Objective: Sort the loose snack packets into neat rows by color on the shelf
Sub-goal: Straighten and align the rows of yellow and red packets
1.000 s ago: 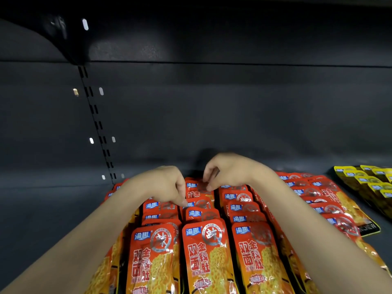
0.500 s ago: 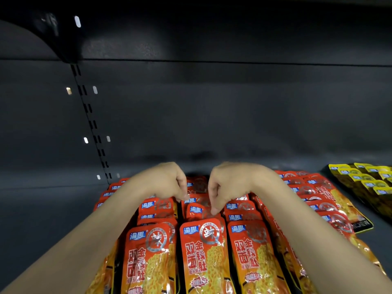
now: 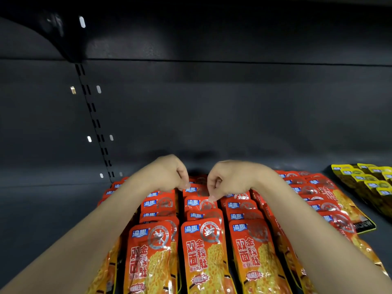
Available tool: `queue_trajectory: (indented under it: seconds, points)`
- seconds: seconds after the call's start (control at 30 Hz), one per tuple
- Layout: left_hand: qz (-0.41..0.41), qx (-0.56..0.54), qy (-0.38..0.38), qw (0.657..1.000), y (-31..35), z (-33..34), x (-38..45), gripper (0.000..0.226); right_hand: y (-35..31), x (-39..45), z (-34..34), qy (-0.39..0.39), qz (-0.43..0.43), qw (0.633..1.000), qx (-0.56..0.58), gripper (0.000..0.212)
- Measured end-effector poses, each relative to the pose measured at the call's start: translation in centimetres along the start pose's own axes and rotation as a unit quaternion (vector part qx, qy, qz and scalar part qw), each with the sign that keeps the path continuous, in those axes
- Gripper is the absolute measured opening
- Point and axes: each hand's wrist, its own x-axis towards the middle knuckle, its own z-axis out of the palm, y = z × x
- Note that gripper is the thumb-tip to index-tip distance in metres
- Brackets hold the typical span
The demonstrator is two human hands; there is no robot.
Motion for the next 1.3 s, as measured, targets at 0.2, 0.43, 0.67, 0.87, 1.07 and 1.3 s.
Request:
queue_trajectory:
  seconds: [0.2, 0.43, 0.67, 0.87, 1.07, 1.3]
  points:
    - [-0.007, -0.014, 0.015, 1.0, -0.5, 0.2, 0.2, 0.003, 0.2, -0.1, -0.1, 0.046, 0.008, 0.998, 0.046, 0.004]
    - [-0.014, -0.027, 0.02, 0.999, -0.6, 0.3, 0.2, 0.006, 0.2, 0.1, 0.2, 0.059, 0.02, 0.997, 0.045, 0.003]
    - [-0.02, -0.027, 0.025, 0.999, -0.7, 0.4, -0.1, 0.006, 0.0, 0.0, 0.3, 0.071, 0.025, 0.996, 0.038, 0.003]
    - [-0.005, -0.039, 0.064, 0.997, -0.8, 0.2, -0.9, 0.007, -0.1, -1.5, -0.8, 0.081, 0.016, 0.995, 0.047, 0.005]
    - [0.005, -0.002, 0.013, 1.0, -0.4, 0.9, -1.4, 0.011, -0.7, -1.5, -0.4, 0.009, 0.02, 1.0, 0.0, 0.014]
    - [0.009, -0.037, -0.028, 0.999, -0.3, 1.2, -1.5, 0.005, -0.9, -1.3, -0.5, -0.044, 0.013, 0.999, 0.02, 0.021]
